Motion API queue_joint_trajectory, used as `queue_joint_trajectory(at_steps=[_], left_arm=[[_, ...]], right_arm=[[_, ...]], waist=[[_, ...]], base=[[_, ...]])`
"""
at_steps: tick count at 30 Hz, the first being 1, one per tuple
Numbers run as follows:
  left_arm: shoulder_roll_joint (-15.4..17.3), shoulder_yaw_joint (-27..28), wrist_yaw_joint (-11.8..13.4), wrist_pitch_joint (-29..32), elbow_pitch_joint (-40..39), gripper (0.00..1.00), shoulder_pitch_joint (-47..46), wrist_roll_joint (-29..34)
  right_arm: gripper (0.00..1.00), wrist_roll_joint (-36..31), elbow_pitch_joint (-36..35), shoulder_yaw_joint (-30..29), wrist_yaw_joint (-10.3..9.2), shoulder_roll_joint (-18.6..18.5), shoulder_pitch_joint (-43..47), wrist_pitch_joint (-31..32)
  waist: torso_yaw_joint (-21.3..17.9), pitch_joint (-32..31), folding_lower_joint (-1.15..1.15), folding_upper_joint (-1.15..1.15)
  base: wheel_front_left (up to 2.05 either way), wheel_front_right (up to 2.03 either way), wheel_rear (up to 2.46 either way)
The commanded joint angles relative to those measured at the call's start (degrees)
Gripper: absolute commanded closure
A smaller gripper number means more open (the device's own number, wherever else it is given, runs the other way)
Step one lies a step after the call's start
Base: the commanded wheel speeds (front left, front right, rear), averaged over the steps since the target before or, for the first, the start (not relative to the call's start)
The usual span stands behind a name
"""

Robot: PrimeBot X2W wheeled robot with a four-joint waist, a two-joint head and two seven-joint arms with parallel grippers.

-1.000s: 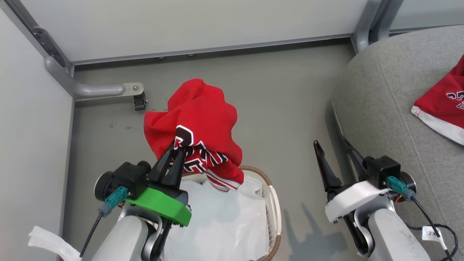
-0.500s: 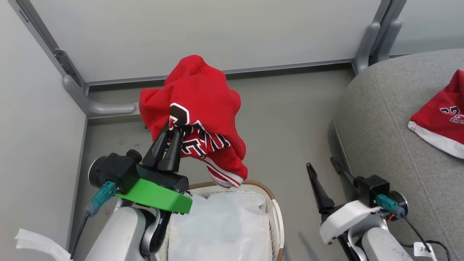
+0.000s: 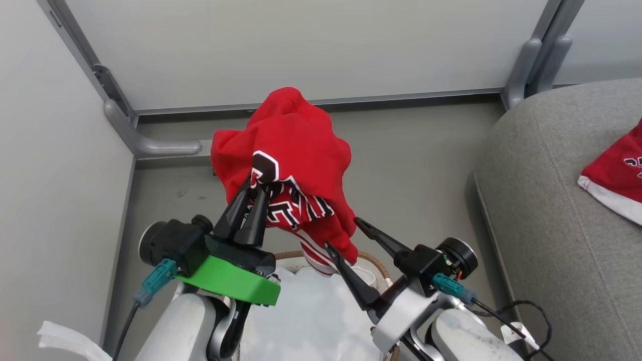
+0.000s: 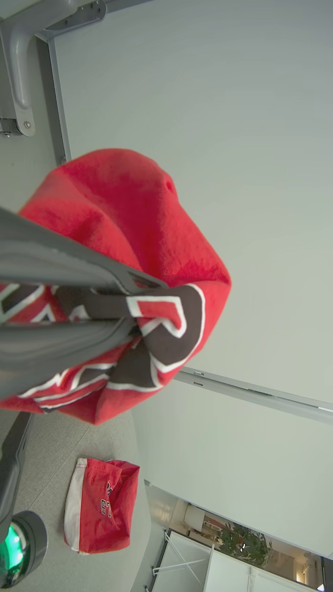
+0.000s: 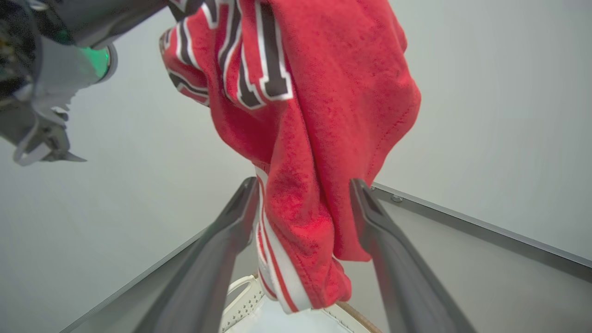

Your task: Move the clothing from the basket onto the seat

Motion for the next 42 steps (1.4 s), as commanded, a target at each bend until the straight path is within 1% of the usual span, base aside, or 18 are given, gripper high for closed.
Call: queue_joint_trajectory(at_steps=[1,4,10,11,12,13,14,19,24,25,26,27,30,34,42], left_arm=[[-0.2,-0.1,0.1,-0.1,0.0,1.0,-0.3,-0.2],[-0.3,-0.8,0.1,-0.1,0.1,1.0,-0.5,-0.3],[-0.7,-2.9,0.1,-0.1,0.4,1.0,-0.9,-0.8],[-0.8,-3.4,0.1,-0.1,0.5,1.0,-1.0,-1.0],[-0.8,-3.8,0.1,-0.1,0.5,1.0,-1.1,-1.0],[-0.9,-4.4,0.1,0.0,0.6,1.0,-1.1,-1.3],[-1.0,-4.8,0.1,-0.1,0.6,1.0,-1.1,-1.4],[-1.2,-5.8,0.1,-0.1,1.0,1.0,-0.7,-1.7],[-0.8,-5.1,0.1,-0.1,1.3,1.0,0.0,-1.1],[-0.8,-4.7,0.1,-0.1,1.4,0.79,0.2,-0.9],[-0.8,-4.5,0.1,-0.1,1.4,0.43,0.3,-0.7],[-0.9,-4.2,0.1,-0.1,1.5,0.0,0.5,-0.7],[-1.1,-3.8,0.1,-0.1,1.4,0.0,0.7,0.0],[-0.6,-3.7,0.1,-0.1,1.3,0.0,0.8,0.6],[0.6,-3.4,0.1,0.0,0.8,0.0,0.1,1.1]], right_arm=[[0.0,-0.2,0.2,0.5,-0.08,-0.3,-1.3,-0.1],[0.0,-0.8,0.7,1.6,-0.08,-0.3,-3.4,-0.1],[0.0,-1.3,1.2,1.6,-0.08,-0.3,-6.1,-0.1],[0.16,-1.2,1.3,1.3,-0.08,-0.3,-6.3,-0.1],[0.51,-1.2,1.3,1.2,-0.08,-0.3,-6.5,-0.1],[0.74,-1.0,1.3,1.1,-0.08,-0.3,-6.7,-0.1],[1.0,-0.6,1.0,1.0,-0.08,-0.3,-6.7,-0.1],[1.0,1.2,0.9,1.2,-0.08,-0.3,-5.6,-0.1],[1.0,2.1,1.2,0.6,-0.08,-0.3,-4.7,-0.1],[1.0,2.3,1.3,0.4,-0.08,-0.3,-4.5,-0.1],[1.0,2.5,1.2,0.2,-0.08,-0.3,-4.4,-0.1],[1.0,2.6,1.1,-0.1,-0.08,-0.3,-4.4,-0.1],[1.0,3.1,0.9,-0.9,-0.08,-0.3,-4.2,-0.1],[1.0,3.8,0.3,-2.7,-0.08,-0.3,-3.4,-0.1],[1.0,3.6,-0.5,-7.0,-0.08,-0.3,-1.5,-0.1]], waist=[[0.5,0.3,0.0,0.0],[1.3,0.5,0.0,0.0],[3.1,0.7,0.0,0.0],[3.5,0.6,0.0,0.0],[3.8,0.6,0.0,0.0],[4.2,0.6,0.0,0.0],[4.5,0.5,0.0,0.0],[5.5,0.7,0.0,0.0],[4.8,1.0,0.0,0.0],[4.4,1.0,0.0,0.0],[4.1,1.1,0.0,0.0],[3.6,1.1,0.0,0.0],[1.7,1.3,0.0,0.0],[-2.1,1.9,0.0,0.0],[-13.0,4.2,0.0,0.0]], base=[[0.0,0.0,0.0],[0.0,0.0,0.0],[0.0,0.0,0.0],[0.0,0.0,0.0],[0.0,0.0,0.0],[0.0,0.0,0.0],[0.0,0.0,0.0],[0.0,0.0,0.0],[0.0,0.0,0.0],[0.0,0.0,0.0],[0.0,0.0,0.0],[0.0,0.0,0.0],[0.0,0.0,0.0],[0.0,0.0,0.0],[0.0,0.0,0.0]])
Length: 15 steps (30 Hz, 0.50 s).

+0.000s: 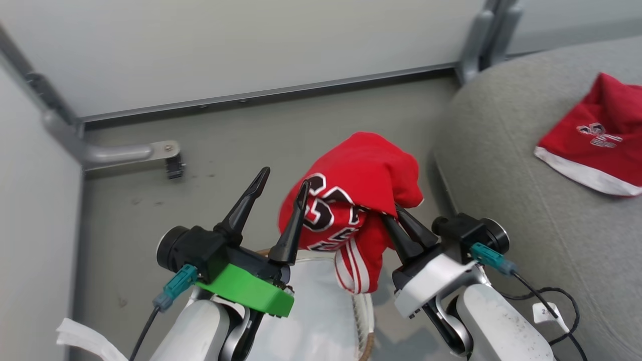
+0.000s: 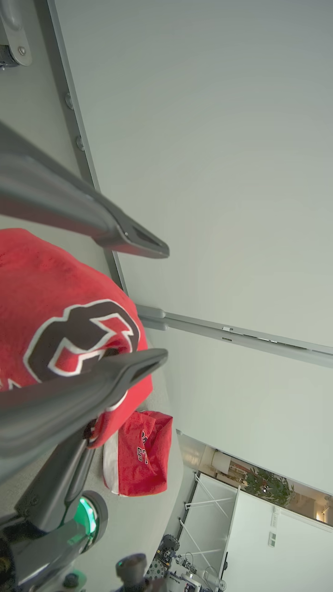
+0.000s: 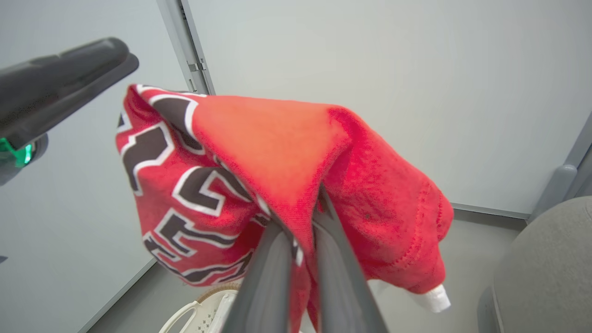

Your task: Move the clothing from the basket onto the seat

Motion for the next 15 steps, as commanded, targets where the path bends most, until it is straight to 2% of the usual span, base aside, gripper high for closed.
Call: queue_joint_trajectory(at_steps=[1,7,15], left_arm=[[0.6,0.1,0.1,0.0,-0.2,0.0,-0.2,0.6],[1.9,-0.5,0.1,0.0,0.4,0.0,-1.1,0.7],[2.6,-0.7,0.1,0.0,1.2,0.0,-0.5,0.6]], right_arm=[[1.0,-0.1,-0.5,-0.5,-0.08,-0.2,0.9,-0.1],[1.0,0.7,-1.7,-2.8,-0.08,-0.1,2.8,-0.1],[1.0,0.8,-2.9,-4.8,-0.08,-0.1,4.9,-0.1]], waist=[[-7.9,2.1,0.0,0.0],[-14.8,3.4,0.0,0.0],[-21.3,3.9,0.0,0.0]], base=[[0.0,0.0,0.0],[0.0,0.0,0.0],[0.0,0.0,0.0]])
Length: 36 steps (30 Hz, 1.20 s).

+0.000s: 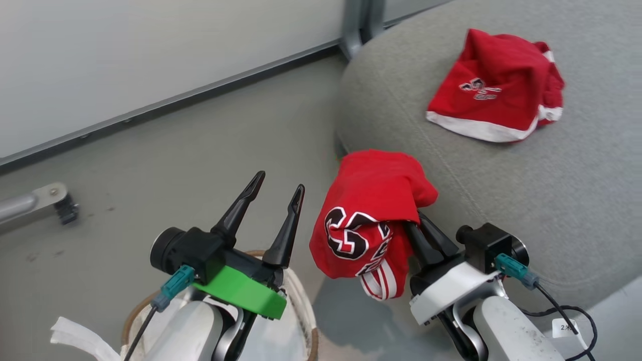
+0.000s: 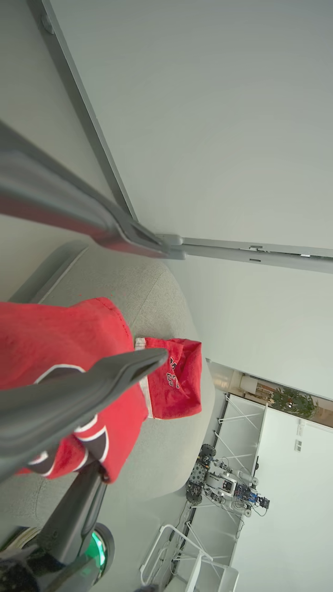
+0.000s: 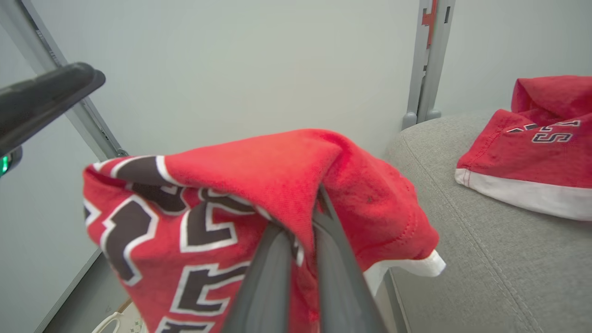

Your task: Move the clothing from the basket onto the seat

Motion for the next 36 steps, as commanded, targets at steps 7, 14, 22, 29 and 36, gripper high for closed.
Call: queue_joint_trajectory(at_steps=[7,14,22,29,36], left_arm=[[1.1,0.1,0.1,0.0,0.3,0.0,0.2,0.9],[1.5,-1.6,0.1,0.0,-0.4,0.0,-1.8,1.1],[3.6,-3.0,0.1,0.0,-1.1,0.0,-3.3,0.9],[6.6,-4.7,0.1,0.0,-1.6,0.0,-6.2,0.5],[9.4,-5.7,0.1,0.0,-2.5,0.0,-9.4,0.2]], right_arm=[[1.0,-0.3,-1.8,-3.6,-0.08,-0.1,1.0,-0.1],[1.0,-5.4,-3.9,-14.5,-0.08,-0.1,-3.2,-0.1],[1.0,-13.9,-6.9,-29.3,-0.08,-3.0,-13.9,-0.1],[1.0,-19.0,-1.7,-35.5,-0.08,-9.8,-25.4,0.7],[1.0,-24.0,1.8,-43.9,-0.08,-14.3,-34.6,4.8]], waist=[[-9.0,2.2,0.0,0.0],[-9.5,4.4,0.0,0.0],[-7.0,8.9,0.0,0.0],[-3.3,14.6,0.0,0.0],[1.0,20.6,0.0,0.0]], base=[[0.0,0.0,0.0],[0.0,0.0,0.0],[0.0,0.0,0.0],[0.0,0.0,0.0],[0.0,0.0,0.0]])
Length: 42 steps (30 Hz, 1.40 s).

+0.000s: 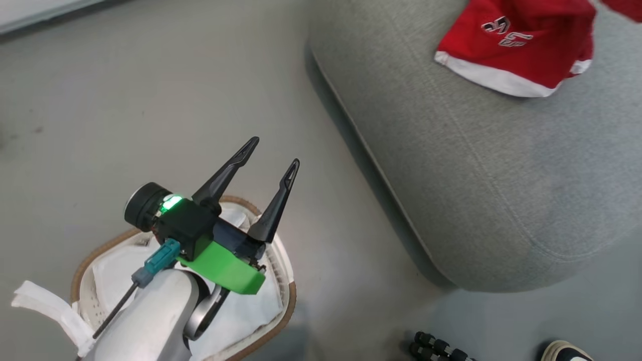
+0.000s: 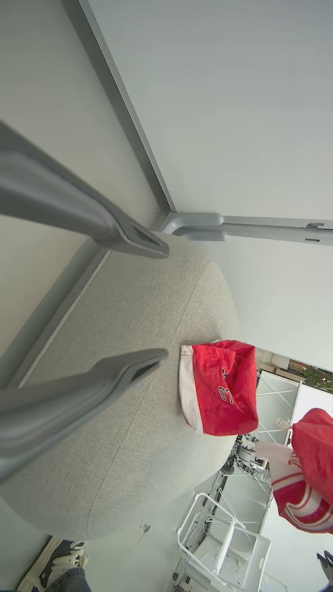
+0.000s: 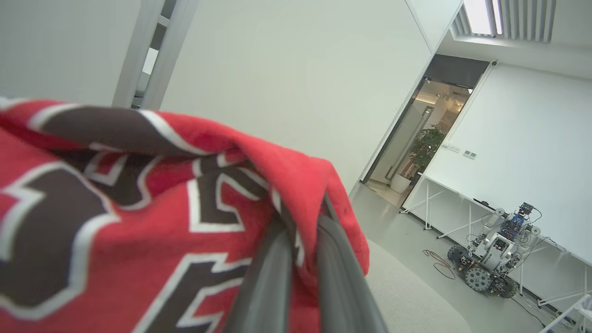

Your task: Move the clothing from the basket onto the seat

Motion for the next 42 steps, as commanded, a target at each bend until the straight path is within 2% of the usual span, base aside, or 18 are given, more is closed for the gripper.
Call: queue_joint_trajectory(at_steps=[1,7,11,18,26,28,29,30,35,42], left_arm=[[1.2,0.0,0.1,0.0,-0.3,0.0,-1.5,-0.1],[3.2,0.3,0.1,0.0,-0.9,0.0,-3.3,-0.8],[3.8,-0.3,0.1,0.0,-1.3,0.0,-4.7,-1.2],[4.0,-0.7,0.1,0.0,-1.3,0.0,-6.3,-1.1],[4.1,0.4,0.1,0.0,-0.6,0.0,-6.3,-0.7],[3.6,0.6,0.1,0.0,-0.5,0.0,-6.1,-0.7],[3.3,0.8,0.1,0.0,-0.5,0.0,-5.9,-0.8],[3.0,1.0,0.1,0.0,-0.4,0.0,-5.6,-0.6],[1.7,2.9,0.1,0.0,0.7,0.0,-3.3,-0.8],[-0.8,7.3,0.1,0.0,1.6,0.0,0.8,1.2]], right_arm=[[1.0,-1.9,0.1,-1.3,-0.08,-1.0,-1.8,1.0],[1.0,-8.1,0.2,-4.9,-0.08,-0.6,-4.1,5.9],[1.0,-10.5,1.0,-7.5,-0.08,2.7,-1.9,6.8],[1.0,-13.0,6.3,-15.0,-0.08,9.3,3.0,4.2],[1.0,-14.7,13.1,-19.5,-0.08,11.8,5.1,-1.1],[0.55,-14.9,14.1,-19.9,-0.08,12.1,5.6,-2.6],[0.16,-15.2,14.3,-19.8,-0.08,12.1,5.8,-3.1],[0.0,-15.3,14.7,-19.6,-0.08,12.1,6.3,-3.6],[0.0,-13.8,14.7,-18.3,-0.08,12.2,8.7,-4.7],[0.0,-9.2,8.6,-10.9,-0.08,13.1,15.6,-4.7]], waist=[[4.5,5.5,-0.01,0.0],[7.0,10.7,-0.01,0.0],[8.7,13.8,-0.01,0.0],[10.5,15.7,-0.01,0.0],[9.8,14.1,-0.01,0.0],[9.5,13.0,-0.01,0.0],[9.5,12.4,-0.01,0.0],[9.3,11.6,-0.01,0.0],[8.7,7.6,-0.01,0.0],[8.7,1.4,-0.01,0.0]], base=[[0.0,0.0,0.0],[0.0,0.0,0.0],[0.0,0.0,0.0],[0.0,0.0,0.0],[0.0,0.0,0.0],[0.0,0.0,0.0],[0.0,0.0,0.0],[0.0,0.0,0.0],[0.0,0.0,0.0],[0.0,0.0,0.0]])
